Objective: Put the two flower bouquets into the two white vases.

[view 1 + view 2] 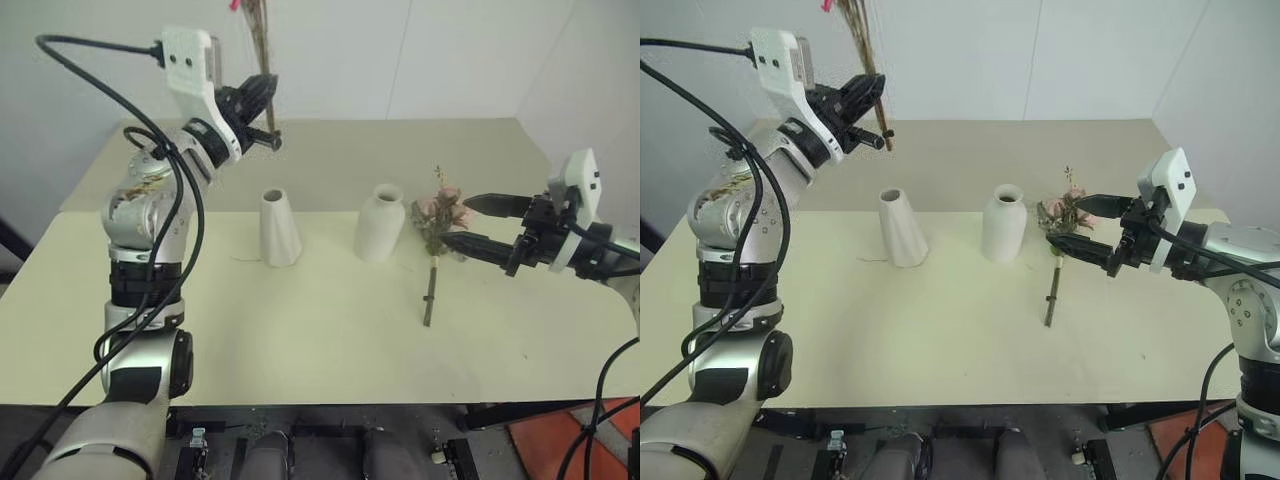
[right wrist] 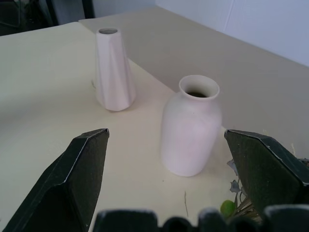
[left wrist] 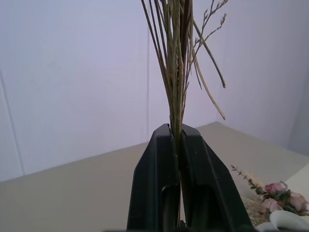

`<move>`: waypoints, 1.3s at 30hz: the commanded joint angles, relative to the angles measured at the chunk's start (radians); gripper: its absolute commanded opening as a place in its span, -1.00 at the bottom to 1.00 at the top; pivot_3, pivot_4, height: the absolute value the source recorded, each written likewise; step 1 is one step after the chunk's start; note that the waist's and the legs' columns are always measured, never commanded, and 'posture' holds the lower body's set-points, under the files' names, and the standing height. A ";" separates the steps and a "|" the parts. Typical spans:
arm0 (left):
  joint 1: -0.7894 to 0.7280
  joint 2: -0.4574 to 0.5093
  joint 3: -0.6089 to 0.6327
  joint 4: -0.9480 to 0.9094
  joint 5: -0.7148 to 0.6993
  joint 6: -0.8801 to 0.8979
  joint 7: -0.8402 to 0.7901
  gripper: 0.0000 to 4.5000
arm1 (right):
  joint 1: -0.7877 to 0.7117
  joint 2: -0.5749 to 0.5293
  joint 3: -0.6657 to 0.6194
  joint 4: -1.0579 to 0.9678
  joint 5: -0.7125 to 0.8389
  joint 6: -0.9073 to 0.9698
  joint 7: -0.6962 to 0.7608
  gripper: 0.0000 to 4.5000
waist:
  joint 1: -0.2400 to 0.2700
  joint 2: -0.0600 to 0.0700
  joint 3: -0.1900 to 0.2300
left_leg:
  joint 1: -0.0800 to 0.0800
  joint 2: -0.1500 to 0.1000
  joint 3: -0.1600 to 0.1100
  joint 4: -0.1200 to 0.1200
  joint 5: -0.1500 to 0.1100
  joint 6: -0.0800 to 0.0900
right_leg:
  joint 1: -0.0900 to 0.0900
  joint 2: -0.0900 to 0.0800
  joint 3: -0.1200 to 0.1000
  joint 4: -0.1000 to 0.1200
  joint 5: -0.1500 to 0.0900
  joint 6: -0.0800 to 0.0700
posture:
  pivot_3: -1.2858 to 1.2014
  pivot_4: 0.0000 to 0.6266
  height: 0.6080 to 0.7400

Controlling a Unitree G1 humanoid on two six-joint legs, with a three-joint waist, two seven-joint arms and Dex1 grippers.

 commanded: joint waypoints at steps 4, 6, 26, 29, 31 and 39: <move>-0.033 0.003 0.028 0.003 -0.032 -0.021 -0.106 -0.99 | 0.012 -0.011 -0.053 -0.048 0.031 0.008 -0.013 1.00 | 0.001 0.000 0.000 | 0.000 0.000 0.000 0.000 0.000 0.000 | 0.000 0.000 0.000 0.000 0.000 0.000 | 0.03 -0.52 1.00; -0.030 0.007 0.031 0.003 -0.032 -0.018 -0.115 -0.99 | 0.015 -0.011 -0.057 -0.052 0.033 0.011 -0.015 1.00 | 0.001 0.000 0.000 | 0.000 0.000 0.000 0.001 0.000 0.000 | 0.000 0.000 0.000 0.000 0.000 0.000 | 0.03 -0.52 1.00; 0.064 0.022 0.011 0.073 0.048 -0.029 -0.179 -0.99 | 0.035 -0.008 -0.061 -0.067 0.045 0.006 -0.034 1.00 | 0.003 0.000 0.000 | 0.000 0.001 0.000 0.001 0.000 0.000 | 0.000 0.001 0.000 0.000 0.000 0.000 | 0.03 -0.52 1.00; 0.067 0.017 0.014 0.083 0.049 -0.031 -0.179 -0.99 | 0.036 -0.010 -0.064 -0.068 0.048 0.006 -0.036 1.00 | 0.002 0.000 0.000 | 0.000 0.001 0.000 0.001 0.000 0.000 | 0.000 0.001 0.000 0.000 0.000 0.000 | 0.03 -0.52 1.00; 0.072 0.016 0.011 0.086 0.055 -0.031 -0.177 -0.99 | 0.037 -0.010 -0.065 -0.070 0.048 0.006 -0.037 1.00 | 0.002 0.000 0.000 | 0.000 0.001 0.000 0.001 0.000 0.000 | 0.000 0.001 0.000 0.000 0.000 0.000 | 0.03 -0.52 1.00; 0.102 0.018 0.002 0.074 0.065 -0.028 -0.183 -0.99 | 0.045 -0.010 -0.072 -0.076 0.053 0.006 -0.043 1.00 | 0.003 0.000 0.000 | 0.001 0.001 0.000 0.001 0.000 0.000 | 0.001 0.001 0.000 0.000 0.000 0.000 | 0.03 -0.52 1.00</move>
